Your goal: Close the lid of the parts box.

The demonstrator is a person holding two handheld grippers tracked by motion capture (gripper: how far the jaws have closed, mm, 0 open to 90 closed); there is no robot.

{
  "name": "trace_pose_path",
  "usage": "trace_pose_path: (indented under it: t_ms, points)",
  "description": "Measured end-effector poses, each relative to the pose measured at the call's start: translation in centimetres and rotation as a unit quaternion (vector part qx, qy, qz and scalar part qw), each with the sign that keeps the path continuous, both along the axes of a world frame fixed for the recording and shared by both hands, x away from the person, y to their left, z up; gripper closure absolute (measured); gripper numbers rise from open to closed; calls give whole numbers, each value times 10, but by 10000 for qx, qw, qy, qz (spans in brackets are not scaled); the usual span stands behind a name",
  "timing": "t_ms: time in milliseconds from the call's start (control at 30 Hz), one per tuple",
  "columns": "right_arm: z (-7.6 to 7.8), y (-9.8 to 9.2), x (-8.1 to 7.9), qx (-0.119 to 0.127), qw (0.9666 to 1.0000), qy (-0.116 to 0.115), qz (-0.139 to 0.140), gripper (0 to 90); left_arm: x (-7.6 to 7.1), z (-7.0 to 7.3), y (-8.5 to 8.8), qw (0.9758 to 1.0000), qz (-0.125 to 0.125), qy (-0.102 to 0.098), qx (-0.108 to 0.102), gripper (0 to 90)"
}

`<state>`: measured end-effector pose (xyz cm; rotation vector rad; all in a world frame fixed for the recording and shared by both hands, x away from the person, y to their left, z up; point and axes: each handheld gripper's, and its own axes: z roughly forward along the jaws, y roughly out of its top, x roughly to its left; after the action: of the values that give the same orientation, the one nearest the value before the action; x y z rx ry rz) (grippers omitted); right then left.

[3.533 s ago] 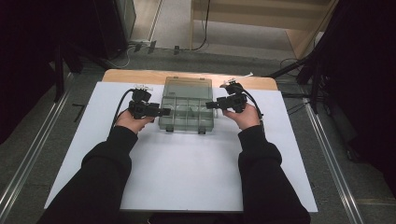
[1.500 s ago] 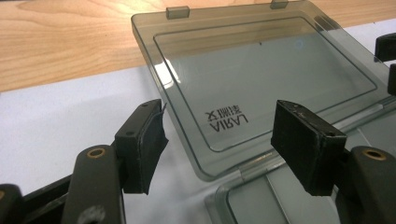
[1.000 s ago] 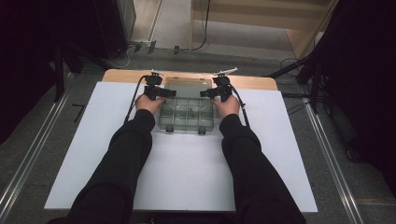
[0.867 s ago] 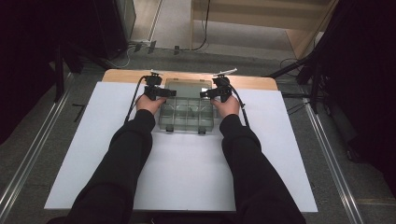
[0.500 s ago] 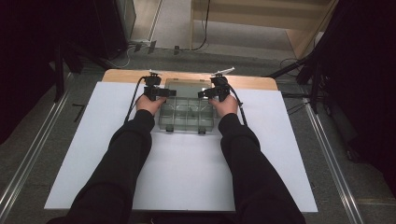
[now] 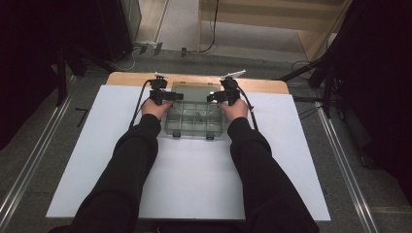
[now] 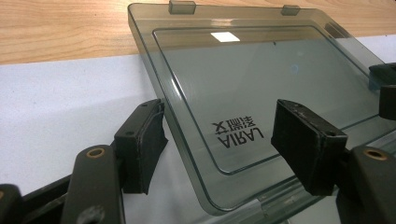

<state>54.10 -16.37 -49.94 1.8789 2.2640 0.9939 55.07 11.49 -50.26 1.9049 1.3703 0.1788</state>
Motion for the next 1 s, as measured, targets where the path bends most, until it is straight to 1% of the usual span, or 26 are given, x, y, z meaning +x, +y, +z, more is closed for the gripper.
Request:
trace_pose_path:
  t_ms: [167, 200, 233, 367, 433, 500, 567, 600, 667, 767, 867, 933, 1000]
  points:
    - [0, -1, 0, 67, 10000, 19, 12, 290, 0, 0, 1, 10000, -37, 20, -16, 338]
    - [0, -2, 0, 132, 9999, 54, 30, 312, 0, 1, 2, 10000, -44, 44, -42, 338]
    - [0, -3, 0, 180, 9998, 75, 45, 313, 0, 1, 2, 9999, -33, 72, -76, 338]
    - [1, -3, 0, 136, 9998, 58, 99, 312, 0, 1, 2, 9999, -23, 88, -85, 339]
    - [-1, -4, 0, 169, 9998, 29, 110, 313, 0, 1, 3, 9999, -31, 120, -113, 339]
    - [-1, -4, 0, 154, 9998, -13, 108, 319, 0, 1, 4, 9997, -84, 165, -168, 341]
    - [-1, -4, 0, 128, 9998, -41, 128, 332, 0, 1, 5, 9993, -109, 229, -266, 355]
    - [0, -4, -1, 129, 9998, -58, 137, 331, 0, 1, 5, 9993, -118, 237, -262, 359]
    - [0, -3, 0, 129, 9998, -89, 137, 334, 0, 2, 5, 9994, -115, 200, -249, 364]
    - [1, -4, -1, 161, 9997, -144, 121, 355, -1, 5, 6, 9997, -92, 112, -196, 398]
    - [3, -5, -1, 168, 9996, -213, 75, 388, -3, 9, 4, 9999, -88, -79, -5, 427]
    - [5, -6, -1, 215, 9994, -275, 54, 404, -3, 11, 5, 9999, -73, -140, -2, 450]
    - [7, -8, -1, 243, 9991, -358, 50, 408, -3, 13, 7, 9998, -60, -187, -33, 495]
